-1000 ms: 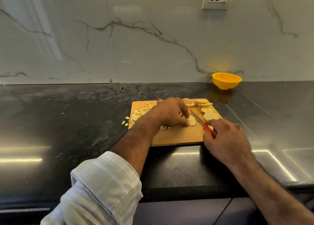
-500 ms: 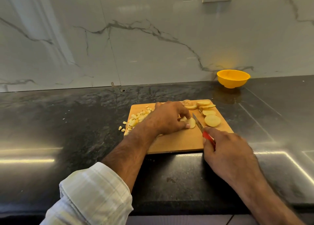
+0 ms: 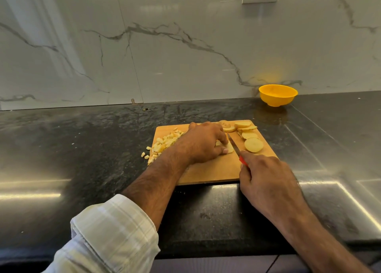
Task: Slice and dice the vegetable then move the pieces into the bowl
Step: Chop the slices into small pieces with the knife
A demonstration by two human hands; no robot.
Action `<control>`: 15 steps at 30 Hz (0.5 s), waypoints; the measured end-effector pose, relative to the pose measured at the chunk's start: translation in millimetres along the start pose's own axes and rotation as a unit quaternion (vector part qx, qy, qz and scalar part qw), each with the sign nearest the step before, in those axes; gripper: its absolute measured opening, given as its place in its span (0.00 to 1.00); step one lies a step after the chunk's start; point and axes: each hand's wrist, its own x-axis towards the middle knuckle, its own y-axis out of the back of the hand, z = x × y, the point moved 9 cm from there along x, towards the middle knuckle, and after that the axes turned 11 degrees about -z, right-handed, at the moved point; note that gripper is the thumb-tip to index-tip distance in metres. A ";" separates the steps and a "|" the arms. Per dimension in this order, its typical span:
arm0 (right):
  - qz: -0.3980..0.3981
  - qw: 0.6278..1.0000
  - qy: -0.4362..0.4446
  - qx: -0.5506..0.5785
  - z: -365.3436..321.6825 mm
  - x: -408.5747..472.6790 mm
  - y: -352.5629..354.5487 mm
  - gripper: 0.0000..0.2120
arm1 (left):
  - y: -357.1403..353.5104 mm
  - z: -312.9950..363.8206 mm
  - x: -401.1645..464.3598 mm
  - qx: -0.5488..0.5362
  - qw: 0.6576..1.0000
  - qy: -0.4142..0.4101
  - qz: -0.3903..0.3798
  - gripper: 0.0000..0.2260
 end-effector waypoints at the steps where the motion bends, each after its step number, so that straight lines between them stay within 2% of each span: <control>1: -0.007 1.000 0.003 -0.004 -2.7 -1.8 -1.7 0.21 | 0.4 0.2 -0.3 0.004 1.000 -0.001 -0.003 0.13; 4: -0.028 0.999 0.009 -0.019 -8.2 -2.1 -4.9 0.22 | 1.6 0.0 -1.3 0.002 1.000 0.000 -0.005 0.13; 10: -0.075 0.996 -0.001 -0.046 -19.1 -2.7 -9.8 0.10 | -0.2 4.6 -0.7 0.012 1.000 0.011 -0.012 0.13; 15: -0.119 0.992 -0.020 -0.026 -22.4 7.3 -5.4 0.08 | -0.8 5.6 -0.4 0.009 1.000 0.012 -0.016 0.11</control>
